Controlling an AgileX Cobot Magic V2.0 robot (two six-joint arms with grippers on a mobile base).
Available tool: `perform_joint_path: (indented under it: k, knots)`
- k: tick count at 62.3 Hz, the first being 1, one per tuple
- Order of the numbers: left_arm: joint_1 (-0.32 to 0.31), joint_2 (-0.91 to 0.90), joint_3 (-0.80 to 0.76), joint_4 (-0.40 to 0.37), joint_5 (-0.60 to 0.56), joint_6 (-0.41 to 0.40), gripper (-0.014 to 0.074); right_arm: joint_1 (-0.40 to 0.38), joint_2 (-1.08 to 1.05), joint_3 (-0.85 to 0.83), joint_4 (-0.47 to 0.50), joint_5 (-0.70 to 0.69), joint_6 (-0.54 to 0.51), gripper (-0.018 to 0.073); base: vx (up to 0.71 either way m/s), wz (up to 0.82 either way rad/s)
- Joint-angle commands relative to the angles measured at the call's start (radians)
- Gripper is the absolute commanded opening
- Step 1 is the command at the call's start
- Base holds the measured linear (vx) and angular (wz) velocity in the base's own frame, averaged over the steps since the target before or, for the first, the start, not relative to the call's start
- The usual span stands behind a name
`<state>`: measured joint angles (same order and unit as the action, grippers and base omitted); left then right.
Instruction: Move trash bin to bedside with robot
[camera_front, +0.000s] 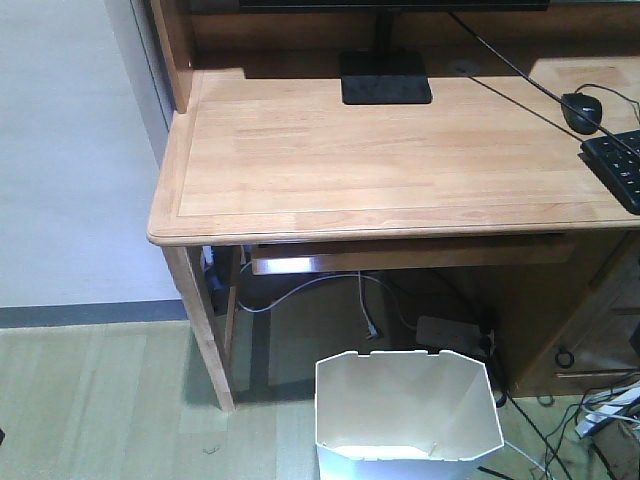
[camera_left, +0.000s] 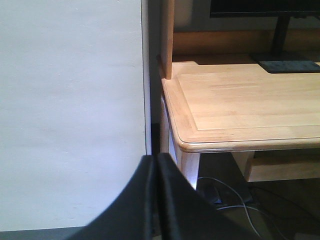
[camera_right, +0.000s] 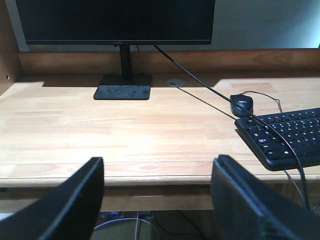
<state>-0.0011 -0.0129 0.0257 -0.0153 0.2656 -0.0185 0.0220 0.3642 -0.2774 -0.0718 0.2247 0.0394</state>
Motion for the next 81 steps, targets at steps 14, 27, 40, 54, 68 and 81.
perform_joint_path:
  k: [14,27,40,54,68,81]
  knots:
    - [-0.003,-0.014,0.019,-0.003,-0.069,-0.004,-0.0006,0.002,0.156,-0.163,0.000,0.047,-0.003,0.0466,0.00,0.00]
    - [-0.003,-0.014,0.019,-0.003,-0.069,-0.004,-0.0006,0.002,0.350,-0.323,0.044,0.204,-0.009,0.0466,0.00,0.00]
    - [-0.003,-0.014,0.019,-0.003,-0.069,-0.004,-0.0006,0.001,0.567,-0.460,0.066,0.414,-0.077,0.0466,0.00,0.00]
    - [-0.003,-0.014,0.019,-0.003,-0.069,-0.004,-0.0006,-0.006,0.800,-0.505,0.095,0.458,-0.134,0.0466,0.00,0.00]
    - [-0.003,-0.014,0.019,-0.003,-0.069,-0.004,-0.0006,-0.124,0.993,-0.514,0.207,0.396,-0.245,0.0466,0.00,0.00]
    - [-0.003,-0.014,0.019,-0.003,-0.069,-0.004,-0.0006,-0.218,1.196,-0.570,0.406,0.387,-0.490,0.0466,0.00,0.00]
